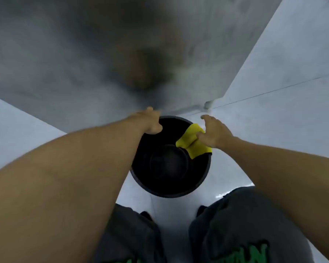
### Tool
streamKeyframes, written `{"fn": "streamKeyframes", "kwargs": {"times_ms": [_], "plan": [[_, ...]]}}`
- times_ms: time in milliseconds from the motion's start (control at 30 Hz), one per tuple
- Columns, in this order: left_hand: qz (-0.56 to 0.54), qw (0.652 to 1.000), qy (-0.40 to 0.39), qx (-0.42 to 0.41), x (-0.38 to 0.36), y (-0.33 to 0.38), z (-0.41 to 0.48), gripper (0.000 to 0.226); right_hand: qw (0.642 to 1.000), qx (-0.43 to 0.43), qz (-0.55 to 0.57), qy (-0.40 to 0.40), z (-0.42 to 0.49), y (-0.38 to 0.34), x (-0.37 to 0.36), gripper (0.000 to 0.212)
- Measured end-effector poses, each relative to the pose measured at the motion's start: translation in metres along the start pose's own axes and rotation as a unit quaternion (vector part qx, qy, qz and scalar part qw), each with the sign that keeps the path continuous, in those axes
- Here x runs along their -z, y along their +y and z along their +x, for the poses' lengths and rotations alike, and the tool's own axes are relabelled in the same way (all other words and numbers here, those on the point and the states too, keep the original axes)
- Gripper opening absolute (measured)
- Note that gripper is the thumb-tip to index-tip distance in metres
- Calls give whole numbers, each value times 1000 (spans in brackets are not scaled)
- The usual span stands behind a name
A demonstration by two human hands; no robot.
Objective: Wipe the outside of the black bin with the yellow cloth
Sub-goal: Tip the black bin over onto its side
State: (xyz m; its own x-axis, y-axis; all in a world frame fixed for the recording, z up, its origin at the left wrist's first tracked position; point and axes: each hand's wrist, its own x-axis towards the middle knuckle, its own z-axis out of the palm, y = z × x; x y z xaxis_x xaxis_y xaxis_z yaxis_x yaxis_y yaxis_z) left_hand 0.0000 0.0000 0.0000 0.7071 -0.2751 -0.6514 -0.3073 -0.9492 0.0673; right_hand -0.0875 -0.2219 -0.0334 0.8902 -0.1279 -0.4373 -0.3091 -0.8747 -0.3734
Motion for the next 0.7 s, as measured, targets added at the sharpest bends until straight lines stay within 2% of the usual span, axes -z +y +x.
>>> {"fn": "streamKeyframes", "kwargs": {"times_ms": [133,200,300,467,500,633,700], "plan": [[59,998,0,5,-42,-6,41,77,1000,-1,12,-3,25,17,-32,65],[71,997,21,8,-51,-3,47,78,999,11,-2,39,31,23,-42,55],[51,998,31,29,-53,3,44,80,993,24,-14,117,28,25,-43,37],[-6,998,56,11,-72,32,12,84,991,20,-17,133,20,17,-38,23],[-23,999,47,-4,-78,43,4,83,991,11,-5,135,18,16,-36,23],[-103,990,-80,-47,-112,90,-27,96,990,-6,51,130,5,17,-27,28],[-100,988,-102,-56,-131,109,-37,95,985,-3,97,145,-1,19,-21,24]]}}
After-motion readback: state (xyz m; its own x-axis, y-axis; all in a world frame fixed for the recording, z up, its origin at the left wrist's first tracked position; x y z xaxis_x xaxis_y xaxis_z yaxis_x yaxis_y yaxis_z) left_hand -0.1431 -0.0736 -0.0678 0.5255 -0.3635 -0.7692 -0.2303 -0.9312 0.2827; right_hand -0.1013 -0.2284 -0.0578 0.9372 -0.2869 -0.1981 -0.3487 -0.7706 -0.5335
